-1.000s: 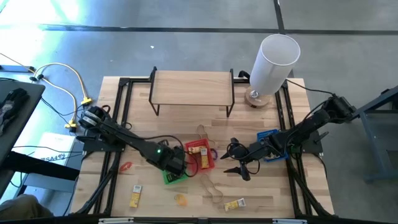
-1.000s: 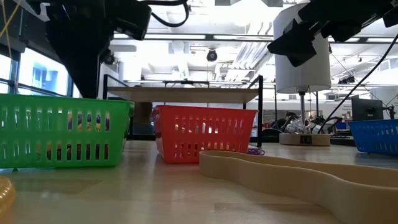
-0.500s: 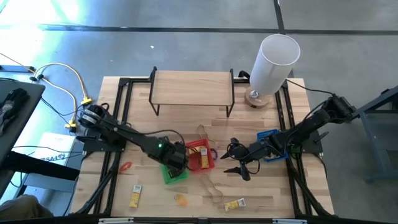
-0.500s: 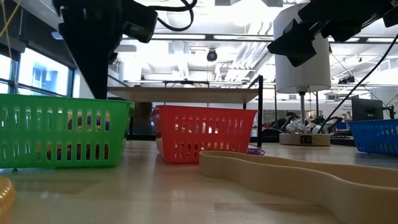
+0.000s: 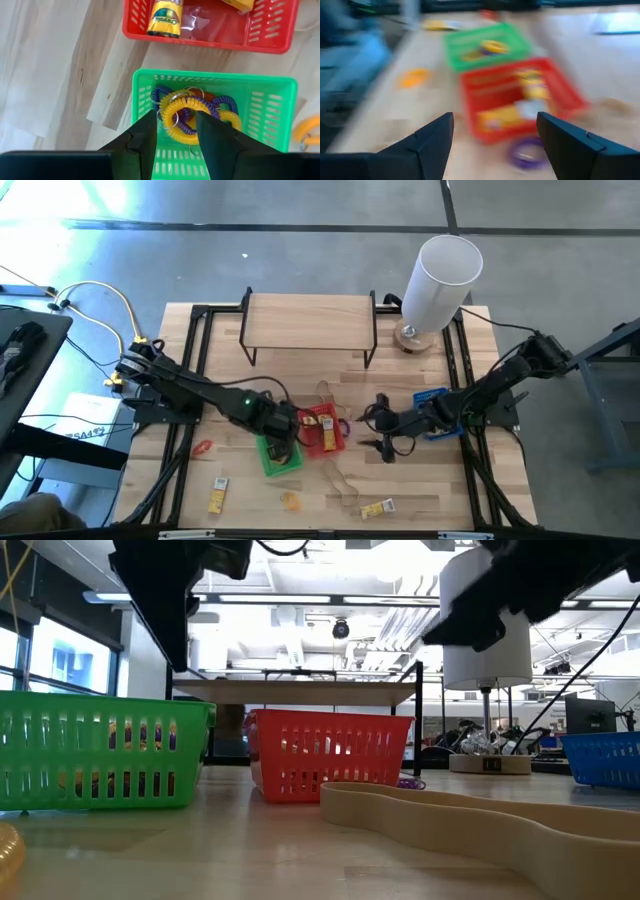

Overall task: Pick & Place Office Desk Supplies
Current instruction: Put the white rubber band into the blue bin

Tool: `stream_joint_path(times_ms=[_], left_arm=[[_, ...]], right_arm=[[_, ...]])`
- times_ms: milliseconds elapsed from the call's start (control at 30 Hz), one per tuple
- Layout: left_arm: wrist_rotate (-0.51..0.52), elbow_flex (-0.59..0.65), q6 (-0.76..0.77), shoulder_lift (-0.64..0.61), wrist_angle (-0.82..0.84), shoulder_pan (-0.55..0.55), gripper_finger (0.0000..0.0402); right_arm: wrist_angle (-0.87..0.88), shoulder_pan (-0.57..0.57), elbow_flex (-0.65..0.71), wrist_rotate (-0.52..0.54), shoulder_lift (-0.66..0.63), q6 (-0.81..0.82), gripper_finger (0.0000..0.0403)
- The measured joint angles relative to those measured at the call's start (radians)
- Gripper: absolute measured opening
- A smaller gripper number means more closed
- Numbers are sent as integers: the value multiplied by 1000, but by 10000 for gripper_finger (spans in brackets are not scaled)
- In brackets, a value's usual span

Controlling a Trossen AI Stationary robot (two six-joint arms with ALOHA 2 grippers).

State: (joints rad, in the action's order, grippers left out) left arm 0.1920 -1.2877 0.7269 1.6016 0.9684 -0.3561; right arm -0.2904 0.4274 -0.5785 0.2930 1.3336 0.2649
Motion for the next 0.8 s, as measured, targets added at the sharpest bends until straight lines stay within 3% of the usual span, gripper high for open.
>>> stream_joint_path(times_ms=[133,200,433,800], left_arm=[[39,0,-38,0,0,-1,130],[61,0,-50,0,0,0,130],[101,0,-70,0,-6,0,130],[140,0,-77,0,-15,0,130]], right_arm=[[112,-18,0,258,0,50,275],[172,-43,0,312,0,111,275],[265,-167,0,197,0,362,275],[218,-273,0,83,27,316,270]])
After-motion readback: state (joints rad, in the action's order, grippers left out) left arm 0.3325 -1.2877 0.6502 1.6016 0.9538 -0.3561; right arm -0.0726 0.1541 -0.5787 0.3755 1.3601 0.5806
